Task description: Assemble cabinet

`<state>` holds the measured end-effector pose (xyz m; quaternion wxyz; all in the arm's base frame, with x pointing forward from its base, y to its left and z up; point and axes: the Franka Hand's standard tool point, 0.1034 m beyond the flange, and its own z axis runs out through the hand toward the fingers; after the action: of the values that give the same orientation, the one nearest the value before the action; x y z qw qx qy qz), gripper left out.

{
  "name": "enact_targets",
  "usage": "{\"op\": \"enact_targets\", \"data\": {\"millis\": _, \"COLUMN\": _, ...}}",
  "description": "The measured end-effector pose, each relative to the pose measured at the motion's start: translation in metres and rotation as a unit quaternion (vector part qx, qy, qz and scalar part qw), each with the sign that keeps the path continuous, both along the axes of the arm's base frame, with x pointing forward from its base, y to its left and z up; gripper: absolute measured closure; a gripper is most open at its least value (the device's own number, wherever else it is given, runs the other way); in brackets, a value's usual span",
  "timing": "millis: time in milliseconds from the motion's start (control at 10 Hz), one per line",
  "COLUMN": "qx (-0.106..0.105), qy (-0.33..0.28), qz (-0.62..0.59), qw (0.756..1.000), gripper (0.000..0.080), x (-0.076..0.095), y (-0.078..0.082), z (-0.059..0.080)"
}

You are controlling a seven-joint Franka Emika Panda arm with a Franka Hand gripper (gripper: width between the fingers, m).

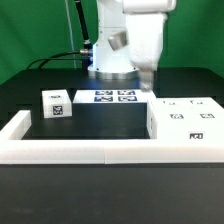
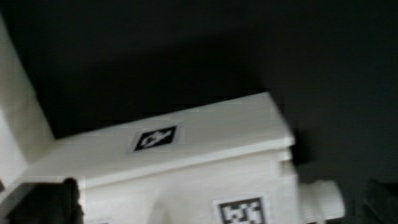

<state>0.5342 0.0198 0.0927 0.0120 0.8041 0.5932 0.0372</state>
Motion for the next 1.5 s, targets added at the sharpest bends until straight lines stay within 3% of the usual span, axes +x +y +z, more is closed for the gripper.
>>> {"op": "enact_targets", "data": {"millis": 200, "qx": 0.005, "qy": -0.009, "qz": -0.069, "qw": 0.998, "gripper": 0.0002, "x": -0.028, "y": 0.004, "z": 0.000}}
{"op": "enact_targets", "data": {"millis": 500, "qx": 0.030, "qy": -0.027, "qz": -0.142, "qw": 0.989, "gripper": 0.0002, "x": -0.055, "y": 0.035, "z": -0.013}}
{"op": "enact_targets", "data": {"millis": 1000, "qx": 0.040, "qy": -0.024, "qz": -0.209, "qw": 0.977, "gripper": 0.0002, "x": -0.053, "y": 0.034, "z": -0.013}}
{"op": "enact_targets", "data": {"millis": 1200, "qx": 0.067, "qy": -0.030, "qz": -0.336, "qw": 0.939, "gripper": 0.0002, "x": -0.059, "y": 0.044, "z": -0.013}}
{"op": "enact_targets", "data": {"millis": 1400, "qx": 0.098, "qy": -0.039, "qz": -0.434, "qw": 0.894, "gripper": 0.0002, "x": -0.061, "y": 0.069, "z": -0.014}}
{"op": "enact_targets", "data": {"millis": 1500, "qx": 0.106, "qy": -0.036, "qz": -0.478, "qw": 0.871, "gripper": 0.0002, "x": -0.061, "y": 0.073, "z": -0.019}}
